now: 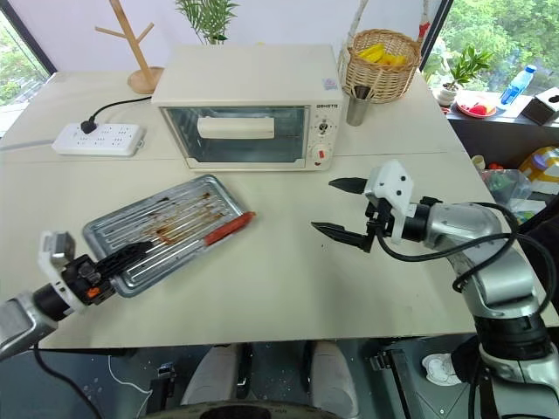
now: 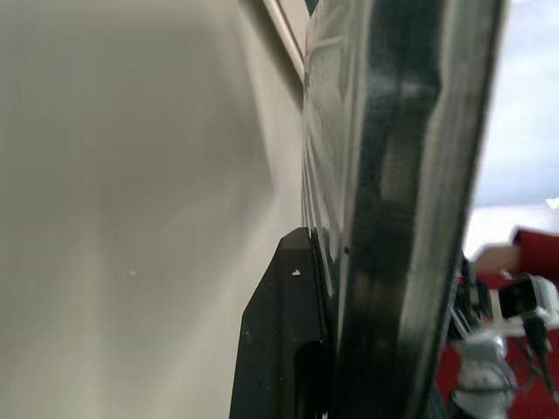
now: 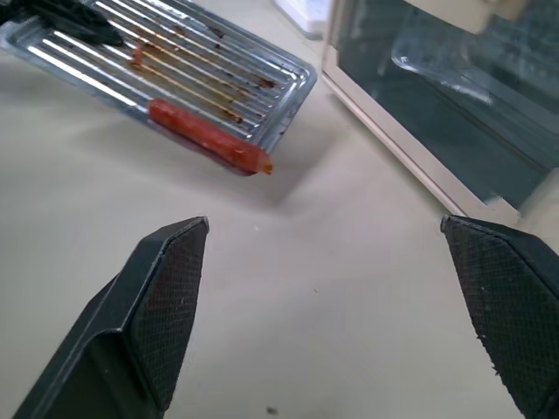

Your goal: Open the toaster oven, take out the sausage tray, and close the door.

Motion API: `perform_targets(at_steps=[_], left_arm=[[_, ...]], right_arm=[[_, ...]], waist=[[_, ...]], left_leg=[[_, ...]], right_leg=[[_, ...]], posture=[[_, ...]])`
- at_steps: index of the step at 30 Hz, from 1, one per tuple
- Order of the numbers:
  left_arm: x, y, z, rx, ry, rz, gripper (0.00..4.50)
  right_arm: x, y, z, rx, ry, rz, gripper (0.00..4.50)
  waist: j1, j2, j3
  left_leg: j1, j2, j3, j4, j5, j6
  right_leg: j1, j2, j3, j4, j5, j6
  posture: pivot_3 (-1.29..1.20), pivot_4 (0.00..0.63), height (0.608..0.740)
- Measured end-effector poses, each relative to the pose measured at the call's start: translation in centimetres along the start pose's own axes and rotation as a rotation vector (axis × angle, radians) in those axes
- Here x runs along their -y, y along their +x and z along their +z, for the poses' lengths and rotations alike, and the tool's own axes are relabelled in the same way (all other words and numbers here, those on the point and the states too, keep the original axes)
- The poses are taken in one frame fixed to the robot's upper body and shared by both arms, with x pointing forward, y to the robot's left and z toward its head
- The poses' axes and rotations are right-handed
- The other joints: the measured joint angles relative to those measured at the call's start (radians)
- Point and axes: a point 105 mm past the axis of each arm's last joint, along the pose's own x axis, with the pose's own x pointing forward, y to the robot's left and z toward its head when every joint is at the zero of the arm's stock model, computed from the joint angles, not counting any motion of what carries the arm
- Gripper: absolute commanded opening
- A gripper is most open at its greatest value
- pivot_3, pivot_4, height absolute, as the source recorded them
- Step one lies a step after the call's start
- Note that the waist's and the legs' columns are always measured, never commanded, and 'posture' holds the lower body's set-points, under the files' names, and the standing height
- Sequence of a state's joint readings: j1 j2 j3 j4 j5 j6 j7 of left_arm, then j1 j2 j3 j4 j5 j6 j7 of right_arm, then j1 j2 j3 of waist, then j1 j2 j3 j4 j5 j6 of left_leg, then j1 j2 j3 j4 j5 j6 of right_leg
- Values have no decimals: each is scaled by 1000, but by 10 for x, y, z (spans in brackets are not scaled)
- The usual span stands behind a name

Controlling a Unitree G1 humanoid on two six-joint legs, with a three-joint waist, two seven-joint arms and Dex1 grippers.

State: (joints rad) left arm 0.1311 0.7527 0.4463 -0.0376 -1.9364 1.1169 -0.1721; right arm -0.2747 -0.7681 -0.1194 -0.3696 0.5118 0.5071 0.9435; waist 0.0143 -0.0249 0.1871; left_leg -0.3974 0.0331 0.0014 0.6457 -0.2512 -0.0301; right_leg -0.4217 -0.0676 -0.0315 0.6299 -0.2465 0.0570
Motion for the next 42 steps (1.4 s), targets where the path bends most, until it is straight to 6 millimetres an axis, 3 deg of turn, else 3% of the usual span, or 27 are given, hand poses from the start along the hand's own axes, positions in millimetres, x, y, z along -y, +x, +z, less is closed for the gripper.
perform_targets(at_steps=[9, 18, 21, 25, 28, 29, 36, 42], left_arm=[[-7, 52, -9, -302, 28, -60, 0], [-10, 92, -5, -398, 81, -91, 0], [-14, 99, -7, -415, 86, -101, 828], [-22, 104, -13, -432, 94, -97, 2755], [-15, 105, -11, -432, 104, -144, 4233], [-14, 105, -10, -427, 106, -154, 4434], [-22, 89, 10, -362, 168, -83, 4434], [-36, 51, 36, -278, 362, 59, 4434]], right_arm=[[-7, -27, -9, -76, 45, -110, 4442], [-22, -39, -24, -140, 65, -143, 4442], [-22, -40, -25, -143, 63, -151, 4500], [-21, -40, -26, -147, 61, -163, 4500], [-20, -40, -26, -149, 58, -167, 4500], [-20, -40, -26, -149, 58, -167, 4500], [-16, -40, -27, -149, 53, -176, 4500], [-11, -38, -29, -147, 44, -177, 4500]], waist=[[-2, -1, 0], [-1, 0, -1], [0, 1, -1], [0, 1, -1], [3, 2, -2], [2, 3, -3], [-16, 4, -4], [-35, 5, -4]], left_leg=[[-9, -1, 1, 2, 0, 0], [-8, -1, -1, 3, 0, 1], [-8, -1, -2, 3, 0, 0], [-9, -1, -2, 4, 0, 1], [-8, -1, -3, 4, 0, 1], [-6, -1, -3, 4, 0, 1], [5, 1, -3, 0, 0, 1], [7, 4, -3, -4, 0, 1]], right_leg=[[-7, 3, 0, 0, 1, 1], [-6, 4, -1, 1, 1, 1], [-5, 4, -1, 1, 1, 1], [-5, 4, -1, 1, 1, 2], [-4, 3, -1, 1, 1, 2], [-3, 4, -1, 1, 1, 2], [4, 5, -1, 2, 0, 2], [3, 6, 1, 2, 0, 0]], posture=[[0, 150, 734], [0, 150, 734], [0, 150, 734], [0, 150, 734], [0, 150, 734], [0, 150, 734], [0, 150, 734], [0, 150, 734]])
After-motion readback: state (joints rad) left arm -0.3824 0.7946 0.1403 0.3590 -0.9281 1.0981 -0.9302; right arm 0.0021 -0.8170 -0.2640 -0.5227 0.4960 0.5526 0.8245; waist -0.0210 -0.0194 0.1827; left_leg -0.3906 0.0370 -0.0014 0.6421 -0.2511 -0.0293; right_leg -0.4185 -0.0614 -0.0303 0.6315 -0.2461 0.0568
